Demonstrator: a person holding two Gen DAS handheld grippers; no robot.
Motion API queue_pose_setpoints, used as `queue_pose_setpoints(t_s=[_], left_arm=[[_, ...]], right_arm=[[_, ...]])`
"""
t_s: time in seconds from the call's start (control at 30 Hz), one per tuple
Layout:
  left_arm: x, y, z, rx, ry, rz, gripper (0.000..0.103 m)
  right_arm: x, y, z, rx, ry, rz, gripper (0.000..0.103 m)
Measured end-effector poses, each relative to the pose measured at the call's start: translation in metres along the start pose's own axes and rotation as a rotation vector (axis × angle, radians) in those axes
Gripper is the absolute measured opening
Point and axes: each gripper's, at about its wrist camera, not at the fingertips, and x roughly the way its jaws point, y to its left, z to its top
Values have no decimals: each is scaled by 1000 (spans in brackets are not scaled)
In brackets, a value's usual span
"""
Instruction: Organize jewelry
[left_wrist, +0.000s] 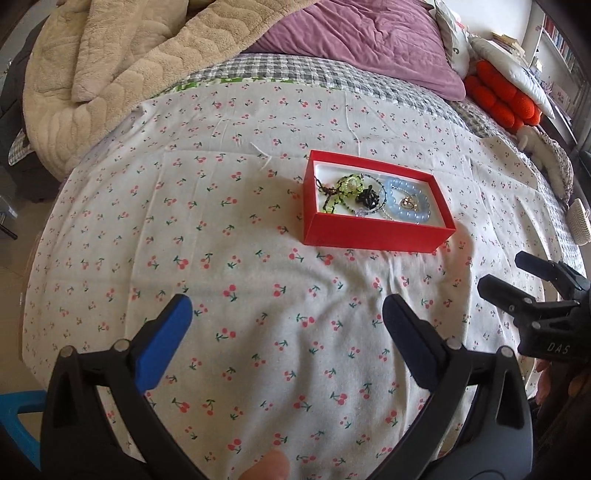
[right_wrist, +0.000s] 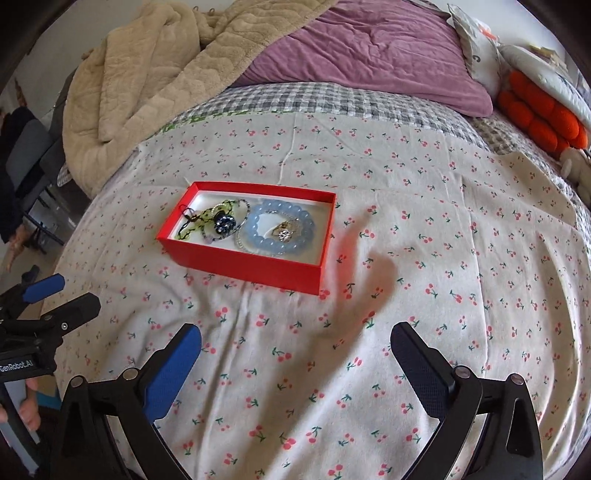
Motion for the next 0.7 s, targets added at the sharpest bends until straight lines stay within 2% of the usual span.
queue_pose_setpoints(t_s=[0.07, 0.2, 0.37, 0.53, 0.7], left_arm=[[-1, 0, -2, 3, 6, 6, 102], [-5, -6, -6, 16, 20, -35, 102], [-11, -12, -7, 26, 5, -25, 102], [-12, -13, -14, 19, 5, -18, 102], [-11, -18, -23, 23, 3, 28, 102]], right_arm=[[-2, 8, -1, -11, -4, 8, 103], [-6, 22, -1, -25, -14, 28, 103], [-12, 29, -6, -17, -16, 58, 103], [-18, 29, -11, -2, -31, 29, 103], [-22, 24, -17, 30, -33, 2, 103]])
